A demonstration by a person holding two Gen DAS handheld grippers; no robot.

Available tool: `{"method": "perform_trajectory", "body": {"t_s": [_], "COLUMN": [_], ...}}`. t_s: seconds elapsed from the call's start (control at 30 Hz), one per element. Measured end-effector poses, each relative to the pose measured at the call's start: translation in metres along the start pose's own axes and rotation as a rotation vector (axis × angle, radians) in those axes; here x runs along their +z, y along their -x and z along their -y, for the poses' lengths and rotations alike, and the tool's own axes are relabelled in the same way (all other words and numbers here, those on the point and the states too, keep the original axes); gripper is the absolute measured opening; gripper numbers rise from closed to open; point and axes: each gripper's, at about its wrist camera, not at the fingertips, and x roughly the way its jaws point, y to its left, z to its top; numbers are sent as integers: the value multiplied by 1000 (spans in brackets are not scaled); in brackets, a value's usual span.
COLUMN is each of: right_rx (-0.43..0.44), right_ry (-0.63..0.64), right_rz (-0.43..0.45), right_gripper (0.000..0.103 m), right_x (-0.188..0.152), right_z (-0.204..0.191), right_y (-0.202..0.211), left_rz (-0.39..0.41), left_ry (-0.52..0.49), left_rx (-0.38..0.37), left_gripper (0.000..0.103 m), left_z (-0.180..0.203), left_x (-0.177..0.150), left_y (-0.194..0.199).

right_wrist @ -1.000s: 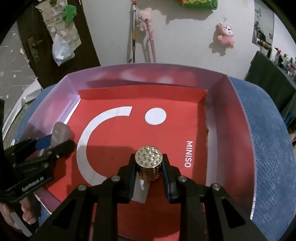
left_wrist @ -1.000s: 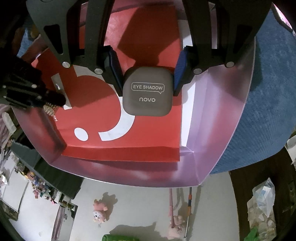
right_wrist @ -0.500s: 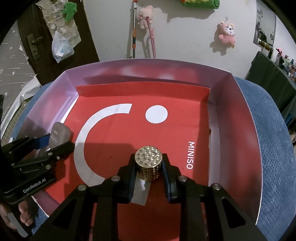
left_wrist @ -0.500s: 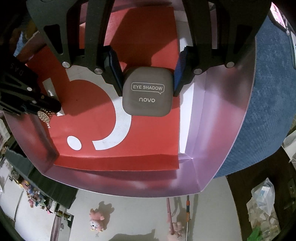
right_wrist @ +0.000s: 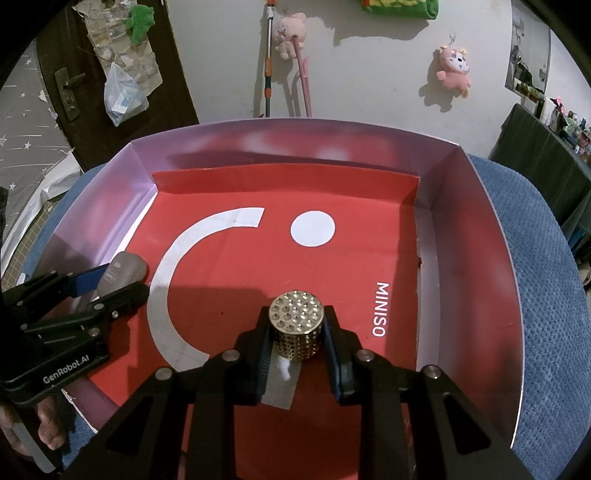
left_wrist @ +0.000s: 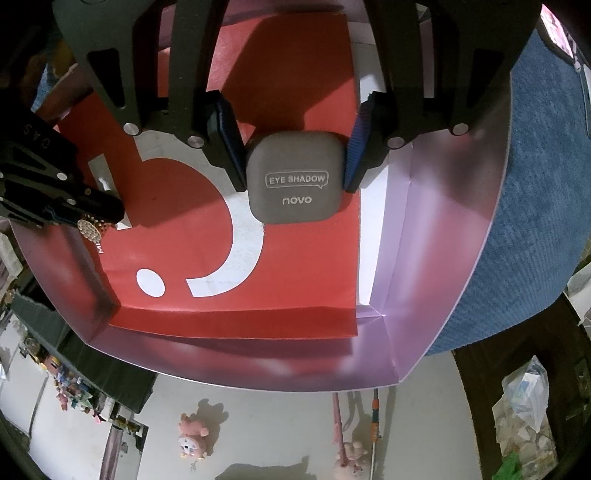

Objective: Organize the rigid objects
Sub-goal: 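Lower the compact and gold cylinder onto the red paper and open both grippers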

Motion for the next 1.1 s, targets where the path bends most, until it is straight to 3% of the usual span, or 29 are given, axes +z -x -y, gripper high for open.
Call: {"method": "perform_trajectory", "body": {"t_s": [0.27,0.33,0.97,1.1], "right_rx": [17,17,48,70], "right_ry": [-5,-6,-10,-6], "right_rz": [3,6,80,104], "right_gripper": [36,47,57,65], "right_x": [0,-1,-14,-18], "right_z": [1,1,-3,-5], "right_y": [3,5,48,59], "left_rz": [3,3,46,66], "left_ry": [-1,2,-6,-17], "left_rx": [-11,-14,-4,8], "left_gripper": [52,53,56,56], "left_z": [1,1,6,9], "left_x": [-1,-1,-9,-12], "left_y": [1,2,26,33]}}
